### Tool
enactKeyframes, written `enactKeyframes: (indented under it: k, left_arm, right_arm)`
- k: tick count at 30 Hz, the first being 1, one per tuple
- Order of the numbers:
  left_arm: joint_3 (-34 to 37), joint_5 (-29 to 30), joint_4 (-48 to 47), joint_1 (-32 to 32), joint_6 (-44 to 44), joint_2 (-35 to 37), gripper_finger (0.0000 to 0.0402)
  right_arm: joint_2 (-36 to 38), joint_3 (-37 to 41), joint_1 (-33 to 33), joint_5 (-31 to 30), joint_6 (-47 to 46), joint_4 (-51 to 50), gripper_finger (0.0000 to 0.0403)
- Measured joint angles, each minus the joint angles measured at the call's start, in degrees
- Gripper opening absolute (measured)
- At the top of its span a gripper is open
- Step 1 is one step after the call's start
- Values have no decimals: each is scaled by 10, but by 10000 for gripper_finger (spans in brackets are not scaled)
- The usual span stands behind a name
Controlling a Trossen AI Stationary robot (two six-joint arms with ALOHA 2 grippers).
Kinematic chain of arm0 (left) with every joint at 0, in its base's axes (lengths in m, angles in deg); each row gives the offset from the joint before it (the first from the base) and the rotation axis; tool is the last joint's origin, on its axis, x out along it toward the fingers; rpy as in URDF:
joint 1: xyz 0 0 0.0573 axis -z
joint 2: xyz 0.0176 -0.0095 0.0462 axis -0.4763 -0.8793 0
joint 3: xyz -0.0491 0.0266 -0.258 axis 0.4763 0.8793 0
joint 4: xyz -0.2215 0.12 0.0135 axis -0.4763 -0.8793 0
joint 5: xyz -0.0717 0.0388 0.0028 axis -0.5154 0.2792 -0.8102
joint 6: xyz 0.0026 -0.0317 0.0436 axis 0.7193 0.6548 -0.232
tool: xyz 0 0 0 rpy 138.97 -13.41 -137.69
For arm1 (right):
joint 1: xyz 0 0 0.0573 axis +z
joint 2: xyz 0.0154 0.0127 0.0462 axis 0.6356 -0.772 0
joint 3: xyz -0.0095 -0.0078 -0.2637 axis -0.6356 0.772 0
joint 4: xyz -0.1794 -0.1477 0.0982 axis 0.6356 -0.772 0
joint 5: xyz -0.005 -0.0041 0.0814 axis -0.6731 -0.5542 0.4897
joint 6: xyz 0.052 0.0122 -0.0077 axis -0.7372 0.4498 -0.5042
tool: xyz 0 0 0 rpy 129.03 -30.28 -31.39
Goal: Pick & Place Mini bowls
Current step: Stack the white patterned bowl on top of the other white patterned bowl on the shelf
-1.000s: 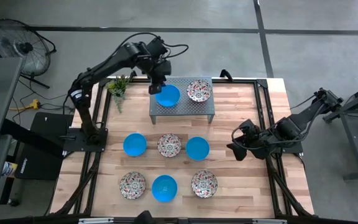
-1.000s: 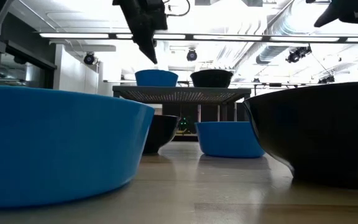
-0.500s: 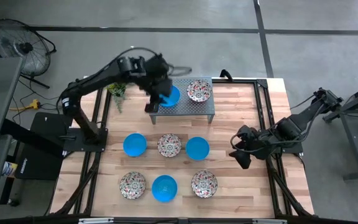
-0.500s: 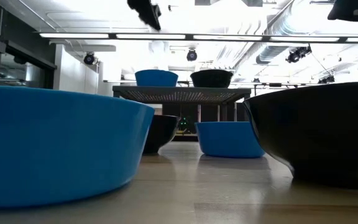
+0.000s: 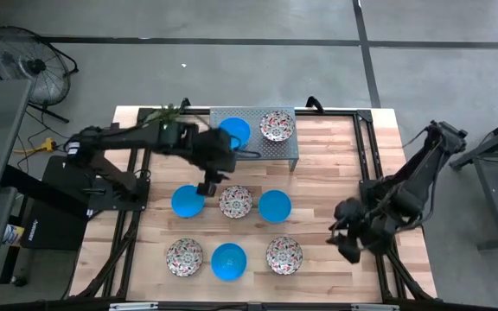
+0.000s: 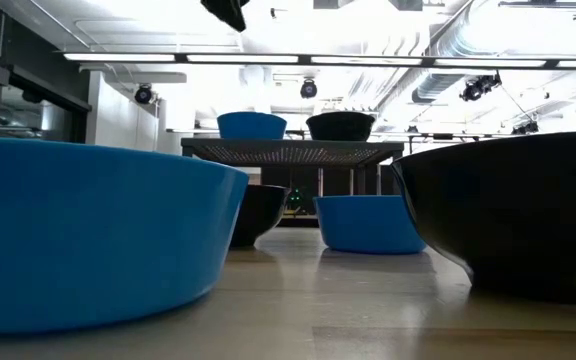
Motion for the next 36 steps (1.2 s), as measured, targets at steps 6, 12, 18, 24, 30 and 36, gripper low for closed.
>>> enactKeyframes:
  k: [6, 12, 18, 24, 30, 36]
  left_arm:
    - [168, 3, 142, 54, 98, 82, 133]
    - [309, 50, 266, 116, 189, 147, 133]
    - [417, 104, 351, 172, 253, 200, 133]
    - [497, 154, 407, 221, 284, 247, 133]
    - [559, 179, 441, 246, 306, 299, 133]
    - [586, 183, 437, 259, 299, 350, 133]
  right_arm:
    - [-66, 0, 24, 54, 83, 34, 204]
    - [-118, -1, 25, 87, 153, 77, 204]
    - [-156, -1, 5, 110, 247, 126, 204]
    - [-185, -1, -17, 120, 335, 179, 204]
    - [-229, -1, -37, 134, 425, 250, 204]
    - [-274, -2, -50, 131, 494, 293, 204]
